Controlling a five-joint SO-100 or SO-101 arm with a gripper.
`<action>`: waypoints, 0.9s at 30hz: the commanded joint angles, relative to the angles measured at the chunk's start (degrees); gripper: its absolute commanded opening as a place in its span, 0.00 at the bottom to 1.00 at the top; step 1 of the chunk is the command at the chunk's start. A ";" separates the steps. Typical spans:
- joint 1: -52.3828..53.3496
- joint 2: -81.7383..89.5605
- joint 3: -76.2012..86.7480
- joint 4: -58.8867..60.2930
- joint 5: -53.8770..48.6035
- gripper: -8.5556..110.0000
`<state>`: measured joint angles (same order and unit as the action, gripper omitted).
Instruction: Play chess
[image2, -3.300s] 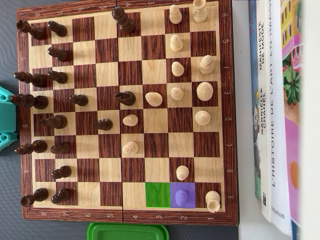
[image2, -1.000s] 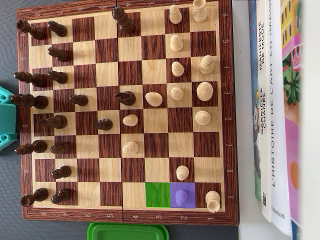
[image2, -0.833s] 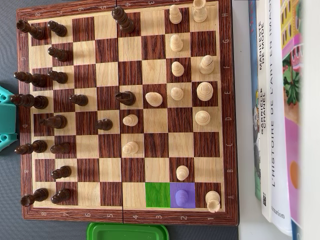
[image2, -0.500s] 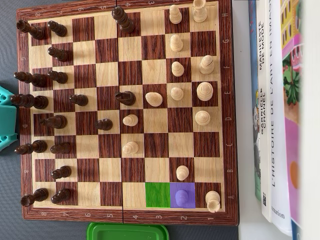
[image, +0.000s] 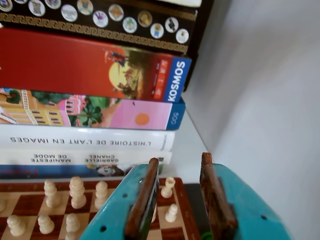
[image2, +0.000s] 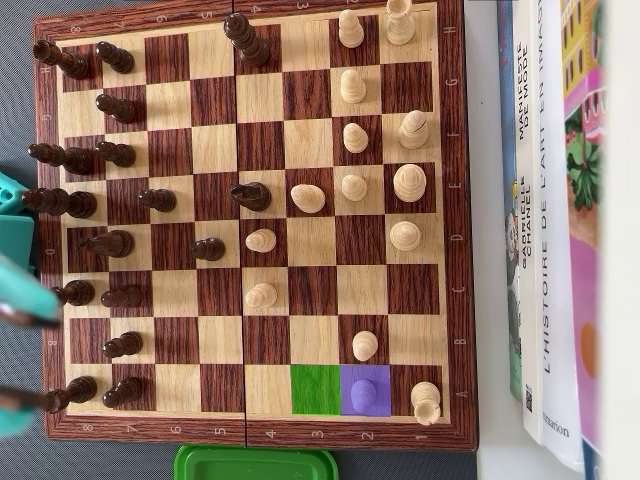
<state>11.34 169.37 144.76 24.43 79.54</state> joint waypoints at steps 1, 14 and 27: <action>1.58 -4.83 -8.26 6.33 -0.18 0.18; 4.83 -20.83 -21.01 19.25 -0.18 0.18; 9.76 -33.84 -26.37 19.34 -0.18 0.18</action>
<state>20.13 137.90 122.70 43.68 79.54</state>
